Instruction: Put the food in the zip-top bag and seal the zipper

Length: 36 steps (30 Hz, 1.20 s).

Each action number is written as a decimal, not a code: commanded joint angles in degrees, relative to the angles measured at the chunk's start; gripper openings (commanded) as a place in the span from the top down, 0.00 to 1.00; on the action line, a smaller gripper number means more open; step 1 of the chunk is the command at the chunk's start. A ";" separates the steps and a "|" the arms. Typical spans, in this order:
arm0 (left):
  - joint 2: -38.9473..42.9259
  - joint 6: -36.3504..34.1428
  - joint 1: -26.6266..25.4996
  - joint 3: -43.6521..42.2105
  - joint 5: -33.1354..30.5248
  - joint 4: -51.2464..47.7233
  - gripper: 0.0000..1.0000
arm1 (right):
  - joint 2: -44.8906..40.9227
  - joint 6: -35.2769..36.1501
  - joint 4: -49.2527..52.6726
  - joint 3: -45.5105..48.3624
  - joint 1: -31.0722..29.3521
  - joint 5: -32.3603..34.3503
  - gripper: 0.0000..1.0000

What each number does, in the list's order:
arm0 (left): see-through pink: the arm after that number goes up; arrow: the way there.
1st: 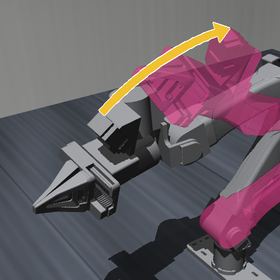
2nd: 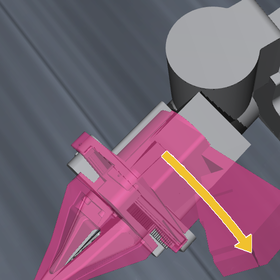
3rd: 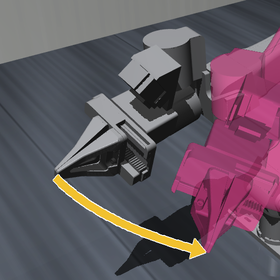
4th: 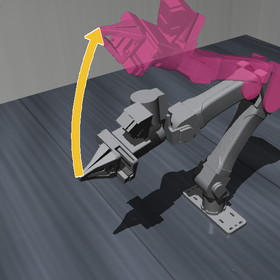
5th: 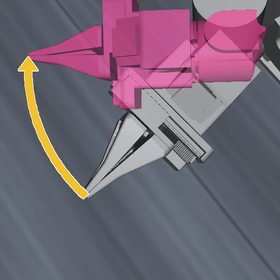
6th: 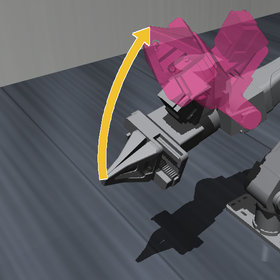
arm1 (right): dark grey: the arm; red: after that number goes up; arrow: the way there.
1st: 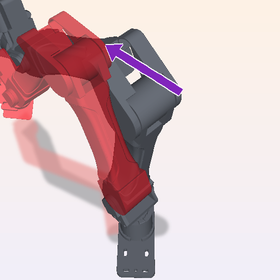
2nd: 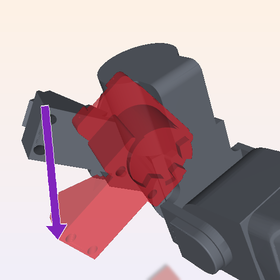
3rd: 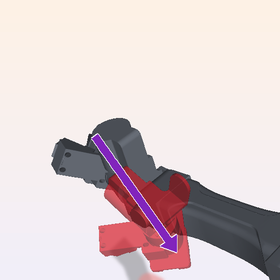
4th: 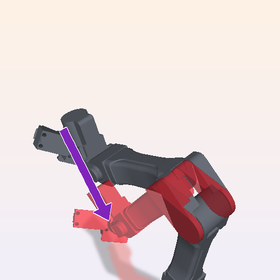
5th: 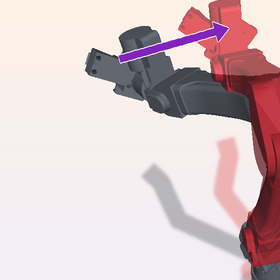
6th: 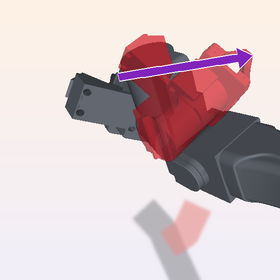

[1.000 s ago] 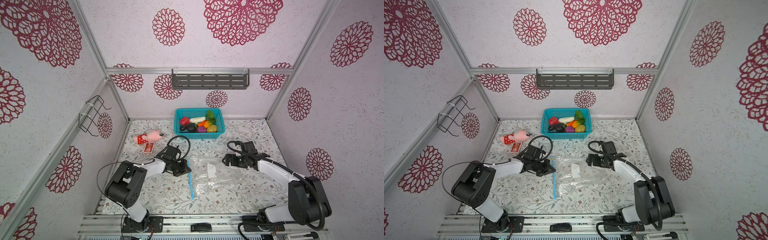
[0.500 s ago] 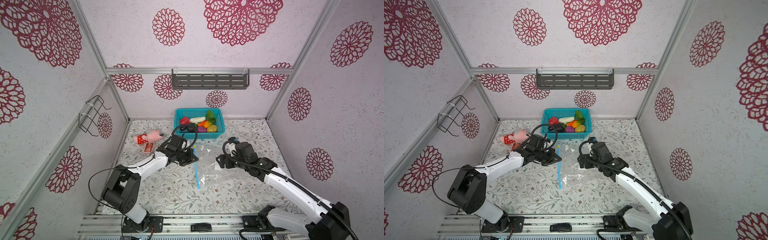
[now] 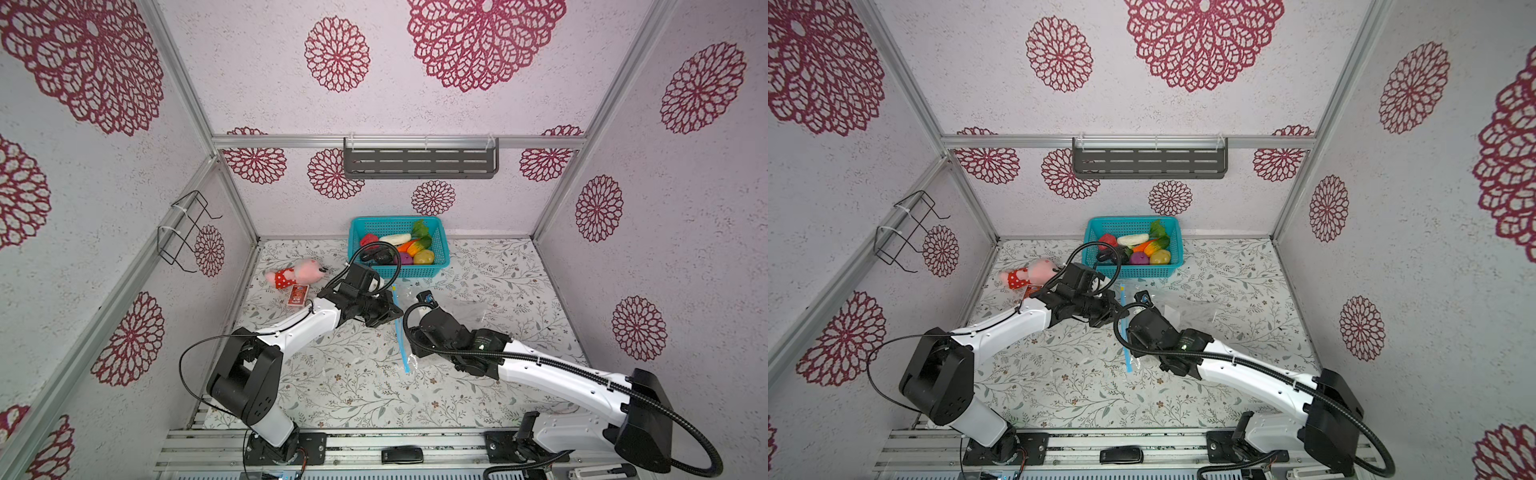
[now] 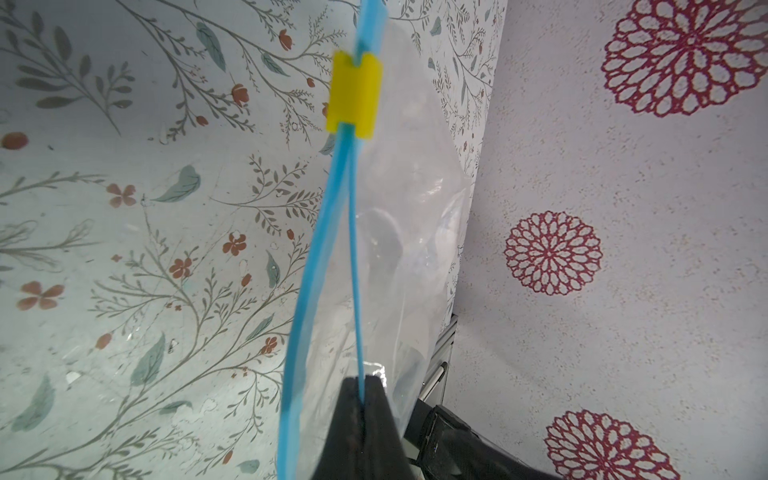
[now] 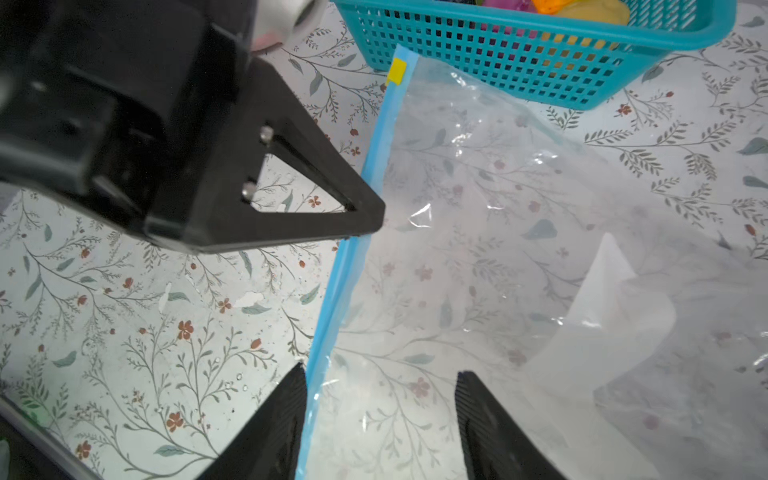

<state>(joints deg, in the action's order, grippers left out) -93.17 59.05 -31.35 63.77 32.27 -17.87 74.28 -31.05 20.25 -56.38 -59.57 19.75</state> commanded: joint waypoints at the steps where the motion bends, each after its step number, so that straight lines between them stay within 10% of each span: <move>1: -0.44 1.21 -0.47 1.10 0.07 1.05 1.00 | 1.79 -1.67 -2.08 -2.46 -0.39 3.33 0.42; 16: -0.88 3.53 -1.34 1.71 1.31 3.37 1.00 | 7.42 -2.37 -1.63 -3.46 -0.55 6.64 0.48; 36: -2.46 3.29 -2.27 2.89 1.57 3.57 1.00 | 6.54 -3.47 0.59 -3.39 -0.55 7.50 0.90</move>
<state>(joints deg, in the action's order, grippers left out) -95.18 62.65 -32.99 64.90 33.15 -15.42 82.54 -33.67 20.53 -59.40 -59.86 25.71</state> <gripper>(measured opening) 0.046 0.102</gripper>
